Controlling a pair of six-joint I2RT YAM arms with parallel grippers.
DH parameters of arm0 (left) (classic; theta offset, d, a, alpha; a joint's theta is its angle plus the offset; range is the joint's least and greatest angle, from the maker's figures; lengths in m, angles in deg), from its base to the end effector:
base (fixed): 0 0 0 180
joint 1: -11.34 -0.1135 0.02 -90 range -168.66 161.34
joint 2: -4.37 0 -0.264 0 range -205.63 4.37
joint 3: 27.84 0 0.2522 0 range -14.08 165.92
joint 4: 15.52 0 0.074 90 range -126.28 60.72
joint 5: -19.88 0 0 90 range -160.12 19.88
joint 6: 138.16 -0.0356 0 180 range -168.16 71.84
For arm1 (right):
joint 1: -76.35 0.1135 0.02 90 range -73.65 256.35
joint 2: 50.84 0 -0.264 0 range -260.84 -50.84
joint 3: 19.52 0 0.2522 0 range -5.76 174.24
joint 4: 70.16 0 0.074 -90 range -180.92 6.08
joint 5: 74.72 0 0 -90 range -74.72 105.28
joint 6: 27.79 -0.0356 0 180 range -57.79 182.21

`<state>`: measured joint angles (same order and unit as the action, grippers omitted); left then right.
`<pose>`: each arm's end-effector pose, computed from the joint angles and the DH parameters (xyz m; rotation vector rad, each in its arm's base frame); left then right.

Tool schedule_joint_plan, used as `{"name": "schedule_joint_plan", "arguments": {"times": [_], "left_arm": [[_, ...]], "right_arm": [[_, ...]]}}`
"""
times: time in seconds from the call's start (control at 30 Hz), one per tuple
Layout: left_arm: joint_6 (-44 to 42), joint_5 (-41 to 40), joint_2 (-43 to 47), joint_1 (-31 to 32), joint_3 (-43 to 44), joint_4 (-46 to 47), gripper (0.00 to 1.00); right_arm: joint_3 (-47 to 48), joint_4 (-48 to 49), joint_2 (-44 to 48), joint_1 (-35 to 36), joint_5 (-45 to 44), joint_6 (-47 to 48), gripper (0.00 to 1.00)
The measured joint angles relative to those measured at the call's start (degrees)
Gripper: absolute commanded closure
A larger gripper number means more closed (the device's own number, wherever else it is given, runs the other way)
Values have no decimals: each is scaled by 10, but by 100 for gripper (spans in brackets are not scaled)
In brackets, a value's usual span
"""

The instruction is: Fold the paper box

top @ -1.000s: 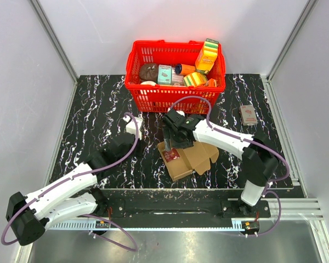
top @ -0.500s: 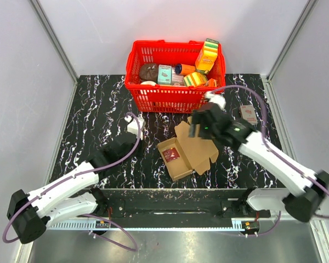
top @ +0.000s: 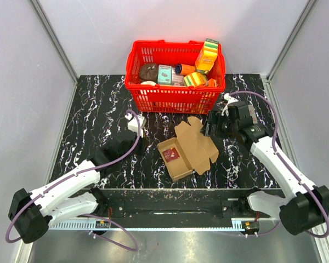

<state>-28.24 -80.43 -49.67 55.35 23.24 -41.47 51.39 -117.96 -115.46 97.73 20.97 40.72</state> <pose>0.1571 -0.1429 0.2615 0.3291 2.0787 -0.4957 0.2217 0.0906 0.3071 -0.0502 2.3418 0.4937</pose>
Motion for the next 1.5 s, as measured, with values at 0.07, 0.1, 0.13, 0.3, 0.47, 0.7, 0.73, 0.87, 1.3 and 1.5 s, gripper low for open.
{"name": "schedule_joint_plan", "arguments": {"times": [0.07, 0.1, 0.13, 0.3, 0.47, 0.7, 0.73, 0.87, 1.3, 1.5], "left_arm": [[0, 7, 3, -3, 0, 1, 93], [-1, 10, 5, -4, 0, 1, 93], [-1, 13, 8, -5, 0, 1, 93], [-2, 30, 21, -14, 0, 3, 93], [-3, 44, 21, -19, 0, 3, 93], [-8, 56, 21, -23, 0, 3, 93], [-9, 57, 21, -24, 0, 3, 92], [-11, 59, 22, -27, 0, 2, 92], [-11, 71, 50, -28, 0, -7, 92], [-11, 73, 68, -29, 0, -24, 92]], "right_arm": [[-12, 22, -15, -21, 35, 13, 11], [-17, 33, -23, -30, 51, 19, 12], [-20, 43, -31, -38, 64, 25, 13], [-22, 77, -62, -61, 125, 52, 21], [-21, 102, -101, -71, 181, 70, 28], [-17, 104, -148, -73, 231, 90, 45], [-14, 104, -152, -73, 239, 92, 48], [4, 103, -163, -73, 265, 106, 68], [83, 57, -217, -73, 345, 160, 89], [132, 12, -255, -73, 369, 202, 98]]}}
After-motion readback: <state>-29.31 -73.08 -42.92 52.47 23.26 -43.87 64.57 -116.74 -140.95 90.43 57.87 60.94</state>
